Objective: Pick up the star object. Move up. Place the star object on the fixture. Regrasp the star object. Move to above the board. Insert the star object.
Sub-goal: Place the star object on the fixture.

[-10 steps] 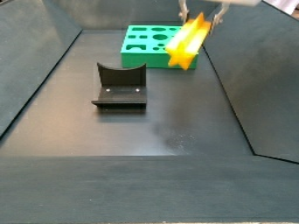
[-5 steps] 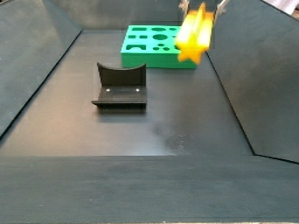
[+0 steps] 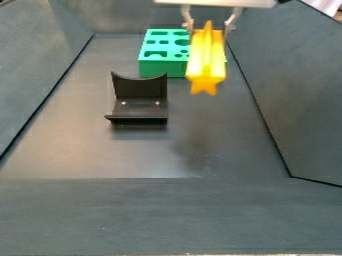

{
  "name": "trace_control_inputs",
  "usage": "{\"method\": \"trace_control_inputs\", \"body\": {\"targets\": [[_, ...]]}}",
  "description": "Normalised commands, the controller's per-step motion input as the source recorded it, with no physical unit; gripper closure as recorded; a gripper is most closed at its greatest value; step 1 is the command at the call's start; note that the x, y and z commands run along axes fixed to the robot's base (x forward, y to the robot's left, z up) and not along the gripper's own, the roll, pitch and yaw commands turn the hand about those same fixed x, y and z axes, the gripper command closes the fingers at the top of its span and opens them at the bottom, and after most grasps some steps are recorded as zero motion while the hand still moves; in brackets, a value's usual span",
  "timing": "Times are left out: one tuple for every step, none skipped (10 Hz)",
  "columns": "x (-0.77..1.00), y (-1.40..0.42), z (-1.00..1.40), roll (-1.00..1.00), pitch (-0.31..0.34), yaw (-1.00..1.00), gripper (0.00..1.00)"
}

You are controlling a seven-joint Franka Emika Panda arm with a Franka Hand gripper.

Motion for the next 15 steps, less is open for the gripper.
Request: {"method": "trace_control_inputs", "body": {"targets": [[1.00,0.14,-0.18,0.01,0.029,0.04,1.00],[1.00,0.12,-0.17,0.02,0.027,0.02,1.00],[1.00,0.12,-0.16,0.02,0.027,0.01,1.00],[1.00,0.11,-0.15,0.02,0.032,0.00,1.00],[1.00,0.10,-0.14,0.02,0.039,0.00,1.00],[1.00,0.09,-0.13,0.02,0.047,-0.01,1.00],[1.00,0.08,-0.11,0.02,0.057,-0.01,1.00],[1.00,-0.41,0.74,-1.00,0.036,0.09,1.00],[1.00,-0.45,0.82,-1.00,0.044,0.09,1.00],[0.83,-0.23,0.64,-1.00,0.059,0.08,1.00],[0.72,-0.15,0.51,-1.00,0.064,0.07,1.00],[0.51,-0.07,0.22,-1.00,0.076,0.06,1.00],[0.39,-0.03,0.06,-1.00,0.082,0.06,1.00],[0.27,0.01,0.04,-1.00,0.101,0.04,1.00],[0.21,0.02,0.04,-1.00,0.112,0.03,1.00]]}}
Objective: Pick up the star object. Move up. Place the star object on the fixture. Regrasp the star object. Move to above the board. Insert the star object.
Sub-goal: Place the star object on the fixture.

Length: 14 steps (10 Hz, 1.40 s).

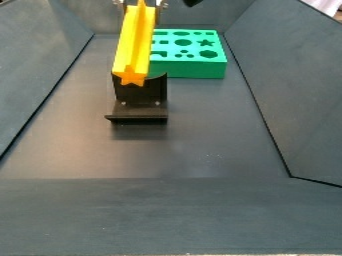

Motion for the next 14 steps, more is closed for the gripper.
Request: {"method": "trace_control_inputs", "body": {"targets": [[0.10,0.03,0.01,-1.00,0.131,0.02,1.00],[0.06,0.03,0.00,-1.00,0.132,0.00,1.00],[0.06,0.03,0.00,-1.00,0.142,-0.02,1.00],[0.06,0.03,0.00,-1.00,0.153,-0.04,1.00],[0.08,0.04,-0.01,-1.00,0.180,-0.07,1.00],[0.09,0.04,-0.02,-1.00,0.205,-0.11,1.00],[0.08,0.05,-0.01,-0.81,0.179,-0.15,1.00],[0.08,0.05,-0.01,-0.69,0.157,-0.17,1.00],[0.08,0.05,-0.02,-0.44,0.108,-0.19,1.00],[0.07,0.03,-0.01,-0.29,0.075,-0.19,1.00],[0.09,0.02,-1.00,-0.18,-0.010,-0.16,1.00],[0.09,0.02,-1.00,-0.16,-0.030,-0.16,1.00],[0.11,0.03,-1.00,-0.14,-0.065,-0.13,1.00],[0.12,0.03,-1.00,-0.12,-0.088,-0.10,1.00]]}}
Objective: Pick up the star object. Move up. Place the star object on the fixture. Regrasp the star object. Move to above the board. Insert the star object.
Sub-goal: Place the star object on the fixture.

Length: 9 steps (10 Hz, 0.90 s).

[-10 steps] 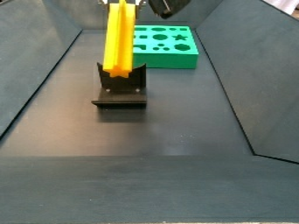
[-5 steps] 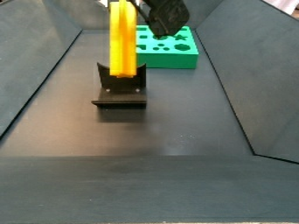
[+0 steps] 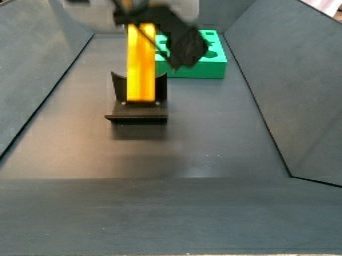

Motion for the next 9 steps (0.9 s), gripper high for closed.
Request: {"method": "trace_control_inputs", "body": {"targets": [[0.11,0.03,-1.00,-0.09,-0.115,-0.07,1.00],[0.10,0.03,-0.93,-0.08,-0.115,-0.05,1.00],[0.08,0.02,-0.62,-0.06,-0.103,0.00,1.00],[0.08,0.01,-0.51,-0.06,-0.098,0.01,1.00],[0.06,0.06,-0.42,-0.03,-0.097,0.02,1.00],[0.05,0.07,-0.41,-0.04,-0.094,0.03,1.00],[0.04,0.07,-0.41,-0.04,-0.089,0.03,1.00],[0.04,0.06,-0.41,-0.04,-0.085,0.03,1.00],[0.03,0.06,-0.41,-0.04,-0.080,0.03,1.00]]}}
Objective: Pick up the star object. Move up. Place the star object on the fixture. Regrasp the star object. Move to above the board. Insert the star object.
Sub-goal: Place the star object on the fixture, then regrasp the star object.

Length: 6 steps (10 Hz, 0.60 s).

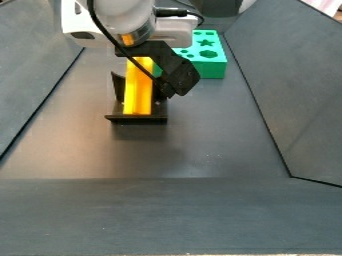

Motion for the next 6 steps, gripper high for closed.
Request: {"method": "trace_control_inputs", "body": {"targets": [[0.03,0.06,-0.41,-0.04,-0.077,0.03,1.00],[0.03,0.06,-0.41,-0.04,-0.075,0.03,1.00],[0.00,0.00,0.00,0.00,0.000,0.00,0.00],[0.00,0.00,1.00,0.02,-0.045,0.00,0.00],[0.00,0.00,1.00,0.02,-0.043,0.01,0.00],[-0.02,0.01,1.00,0.03,-0.028,0.03,0.00]]}}
